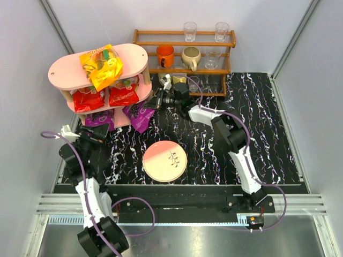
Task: Place and organize the candy bags onto the shelf
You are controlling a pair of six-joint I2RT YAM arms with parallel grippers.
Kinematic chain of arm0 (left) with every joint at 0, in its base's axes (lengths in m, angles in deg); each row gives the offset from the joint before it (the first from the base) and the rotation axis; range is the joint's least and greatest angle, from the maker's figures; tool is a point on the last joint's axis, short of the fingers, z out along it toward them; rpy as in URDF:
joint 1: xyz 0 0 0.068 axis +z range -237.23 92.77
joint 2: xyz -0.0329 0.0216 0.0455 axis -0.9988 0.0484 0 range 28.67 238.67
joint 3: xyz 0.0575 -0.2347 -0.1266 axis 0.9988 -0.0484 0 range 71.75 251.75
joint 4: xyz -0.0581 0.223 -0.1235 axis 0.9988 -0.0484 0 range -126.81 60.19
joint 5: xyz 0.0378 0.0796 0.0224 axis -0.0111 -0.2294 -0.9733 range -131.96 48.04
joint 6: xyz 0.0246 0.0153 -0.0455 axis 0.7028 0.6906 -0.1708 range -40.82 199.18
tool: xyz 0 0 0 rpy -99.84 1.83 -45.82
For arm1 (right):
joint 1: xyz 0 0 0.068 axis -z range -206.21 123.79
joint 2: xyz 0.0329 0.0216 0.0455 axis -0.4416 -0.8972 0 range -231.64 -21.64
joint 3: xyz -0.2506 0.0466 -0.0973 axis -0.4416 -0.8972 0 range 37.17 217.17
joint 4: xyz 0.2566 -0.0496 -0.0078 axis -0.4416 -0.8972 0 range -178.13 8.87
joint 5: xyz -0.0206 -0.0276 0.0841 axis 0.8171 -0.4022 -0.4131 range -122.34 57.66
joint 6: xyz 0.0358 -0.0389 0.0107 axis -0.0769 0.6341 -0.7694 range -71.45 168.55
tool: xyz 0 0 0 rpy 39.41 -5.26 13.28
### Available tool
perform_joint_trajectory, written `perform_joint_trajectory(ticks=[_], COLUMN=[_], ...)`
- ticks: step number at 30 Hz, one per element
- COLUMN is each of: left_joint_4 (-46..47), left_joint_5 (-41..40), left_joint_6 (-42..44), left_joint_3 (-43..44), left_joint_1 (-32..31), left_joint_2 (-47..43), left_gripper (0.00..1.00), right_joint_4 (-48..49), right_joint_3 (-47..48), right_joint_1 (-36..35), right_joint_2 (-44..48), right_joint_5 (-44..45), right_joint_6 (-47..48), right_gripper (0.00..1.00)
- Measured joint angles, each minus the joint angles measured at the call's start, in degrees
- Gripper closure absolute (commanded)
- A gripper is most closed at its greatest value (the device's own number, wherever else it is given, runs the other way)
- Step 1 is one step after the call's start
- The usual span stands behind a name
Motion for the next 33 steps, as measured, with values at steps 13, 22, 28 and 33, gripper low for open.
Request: perform_joint_trajectory(ticks=[13, 22, 28, 33], left_joint_4=[0.0, 0.0, 0.0, 0.0], left_joint_5=[0.1, 0.1, 0.2, 0.2], left_joint_6=[-0.2, -0.4, -0.8, -0.8], left_joint_3=[0.0, 0.0, 0.0, 0.0], left_joint_1=[0.0, 0.0, 0.0, 0.0], left_joint_2=[-0.4, -0.4, -0.4, -0.4], left_gripper=[0.01, 0.01, 0.01, 0.01], right_joint_4=[1.3, 0.2, -2.6, -3.4], right_joint_3=[4.2, 4.4, 6.3, 6.5], right_joint_1=[-2.4, -6.6, -7.2, -7.2], right_joint_2=[-8.1, -8.1, -8.3, -8.6], right_joint_5=[10.8, 23.3, 27.0, 30.0], right_joint_6=[-4.6, -6.3, -7.0, -7.7], right_gripper=[1.0, 1.0, 1.0, 1.0])
